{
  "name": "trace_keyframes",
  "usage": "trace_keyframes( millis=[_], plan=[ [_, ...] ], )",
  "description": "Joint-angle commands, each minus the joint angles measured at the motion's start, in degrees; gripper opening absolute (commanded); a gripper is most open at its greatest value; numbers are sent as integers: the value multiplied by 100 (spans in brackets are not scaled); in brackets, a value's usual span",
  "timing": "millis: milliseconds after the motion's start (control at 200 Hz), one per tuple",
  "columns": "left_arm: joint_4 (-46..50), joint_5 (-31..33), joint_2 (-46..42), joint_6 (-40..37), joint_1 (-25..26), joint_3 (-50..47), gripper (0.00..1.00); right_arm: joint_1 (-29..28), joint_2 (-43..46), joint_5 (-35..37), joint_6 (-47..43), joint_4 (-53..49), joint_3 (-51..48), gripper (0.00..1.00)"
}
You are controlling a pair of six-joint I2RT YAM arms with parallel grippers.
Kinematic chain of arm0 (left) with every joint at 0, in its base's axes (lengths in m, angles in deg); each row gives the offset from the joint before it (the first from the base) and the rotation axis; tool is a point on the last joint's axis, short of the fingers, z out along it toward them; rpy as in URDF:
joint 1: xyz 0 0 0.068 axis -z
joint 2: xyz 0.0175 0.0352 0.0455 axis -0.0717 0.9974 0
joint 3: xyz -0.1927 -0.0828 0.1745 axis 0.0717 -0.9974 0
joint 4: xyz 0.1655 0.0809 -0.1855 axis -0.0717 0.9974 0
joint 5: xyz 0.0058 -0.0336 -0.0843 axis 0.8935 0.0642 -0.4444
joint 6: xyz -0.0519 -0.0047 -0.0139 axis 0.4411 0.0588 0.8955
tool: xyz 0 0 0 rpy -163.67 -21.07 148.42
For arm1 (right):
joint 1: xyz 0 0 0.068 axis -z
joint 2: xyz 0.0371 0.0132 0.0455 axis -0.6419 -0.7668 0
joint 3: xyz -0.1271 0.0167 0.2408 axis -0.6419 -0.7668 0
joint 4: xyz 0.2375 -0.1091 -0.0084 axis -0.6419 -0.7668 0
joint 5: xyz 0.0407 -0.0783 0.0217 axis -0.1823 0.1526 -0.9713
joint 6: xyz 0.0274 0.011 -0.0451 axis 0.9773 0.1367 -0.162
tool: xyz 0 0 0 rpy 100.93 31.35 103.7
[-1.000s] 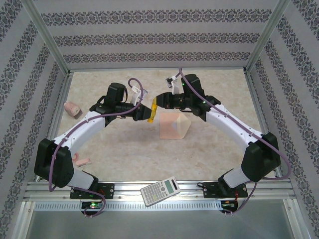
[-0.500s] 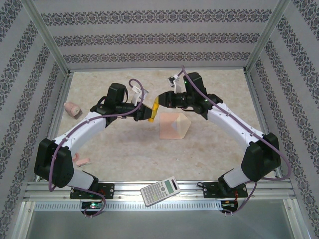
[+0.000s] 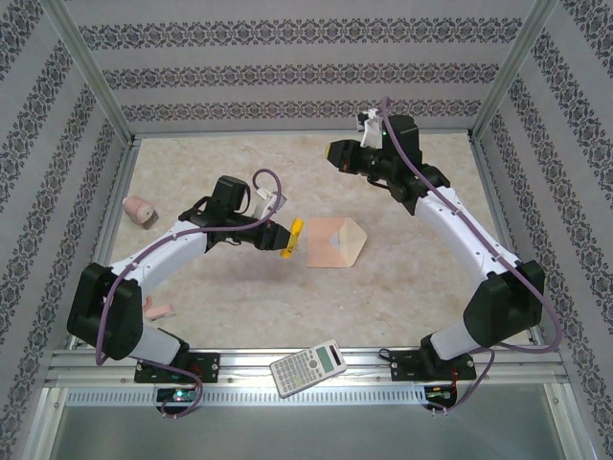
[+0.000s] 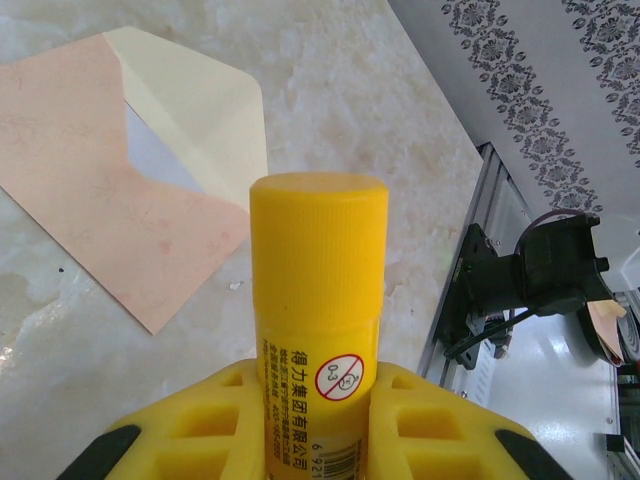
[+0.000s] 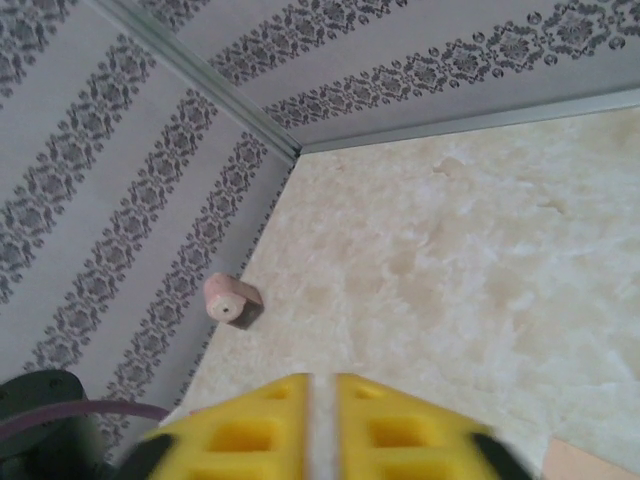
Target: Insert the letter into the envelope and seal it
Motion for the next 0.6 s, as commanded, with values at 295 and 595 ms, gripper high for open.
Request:
trace_keyframes(
  millis=[295,595],
  plan=[
    [395,46,-104,-309,47,549,0,-97,521,-544,-225,-478,-826,80],
    [325,-5,-44,-281,46,862,0,-544,400,-887,-146,-302,-1108,73]
  ],
)
